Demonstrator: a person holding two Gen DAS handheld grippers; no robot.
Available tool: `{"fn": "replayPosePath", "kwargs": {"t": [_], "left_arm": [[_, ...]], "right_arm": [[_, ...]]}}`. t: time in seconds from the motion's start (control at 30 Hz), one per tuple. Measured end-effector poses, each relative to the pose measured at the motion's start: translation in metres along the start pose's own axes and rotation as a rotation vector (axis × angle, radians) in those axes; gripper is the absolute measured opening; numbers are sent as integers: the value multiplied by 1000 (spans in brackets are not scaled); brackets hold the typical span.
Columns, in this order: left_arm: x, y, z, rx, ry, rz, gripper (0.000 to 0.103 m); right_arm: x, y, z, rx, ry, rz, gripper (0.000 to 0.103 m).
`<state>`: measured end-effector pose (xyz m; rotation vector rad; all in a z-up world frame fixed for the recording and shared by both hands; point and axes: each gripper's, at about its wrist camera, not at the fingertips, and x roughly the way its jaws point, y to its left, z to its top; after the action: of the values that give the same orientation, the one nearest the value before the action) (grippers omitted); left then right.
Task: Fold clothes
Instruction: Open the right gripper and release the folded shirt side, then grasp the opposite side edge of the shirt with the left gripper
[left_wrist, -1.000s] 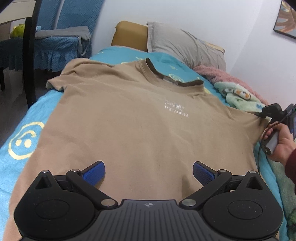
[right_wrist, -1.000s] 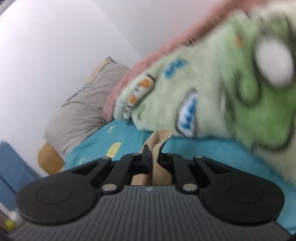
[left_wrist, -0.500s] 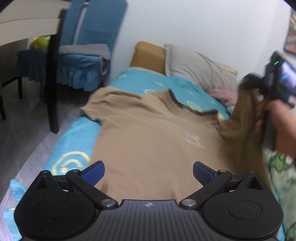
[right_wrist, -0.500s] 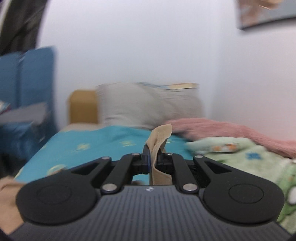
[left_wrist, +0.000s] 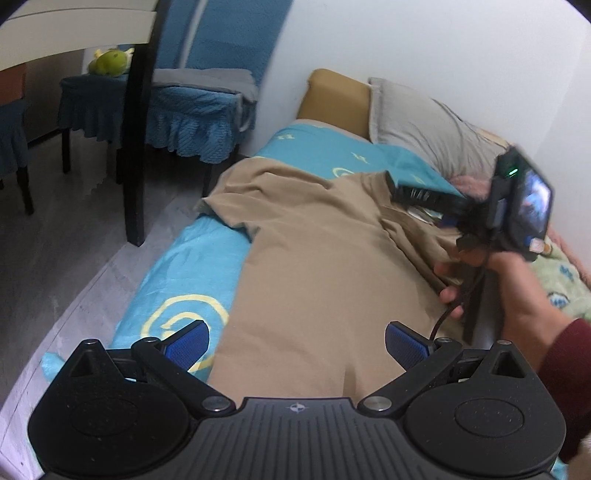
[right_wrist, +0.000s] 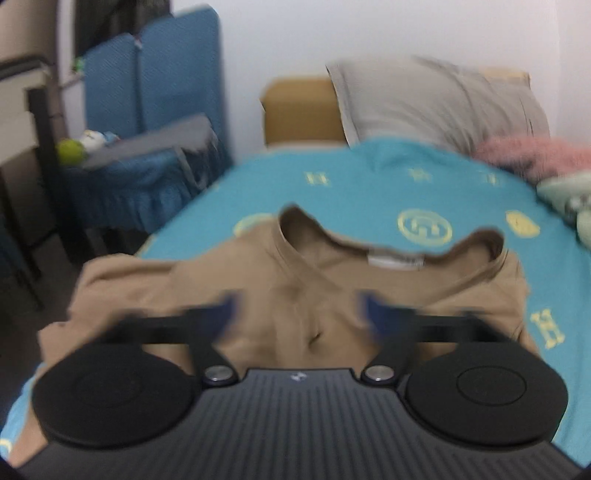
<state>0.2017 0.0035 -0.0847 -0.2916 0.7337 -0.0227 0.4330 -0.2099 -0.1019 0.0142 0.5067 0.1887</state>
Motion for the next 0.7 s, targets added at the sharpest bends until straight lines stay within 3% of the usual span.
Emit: {"fn": "replayPosePath", "kwargs": {"t": [0.2,0.37,0.53,0.7], "left_arm": [[-12,-16,-9,69,-28,-13,103],[-35,-24,-16,83,-58,-48,103],[-60,-31,-25,84,-52,-142,101],[-84,-50,-44,144,-22,-234,98]], "right_arm": [[-95,0,17,24,-52,-15,95],[-217,-7,-8,143,-58,-48,95],[-341,-15,-34,264,-63,-79,95],[-412,-30,-74,321,-76,-136,95]]}}
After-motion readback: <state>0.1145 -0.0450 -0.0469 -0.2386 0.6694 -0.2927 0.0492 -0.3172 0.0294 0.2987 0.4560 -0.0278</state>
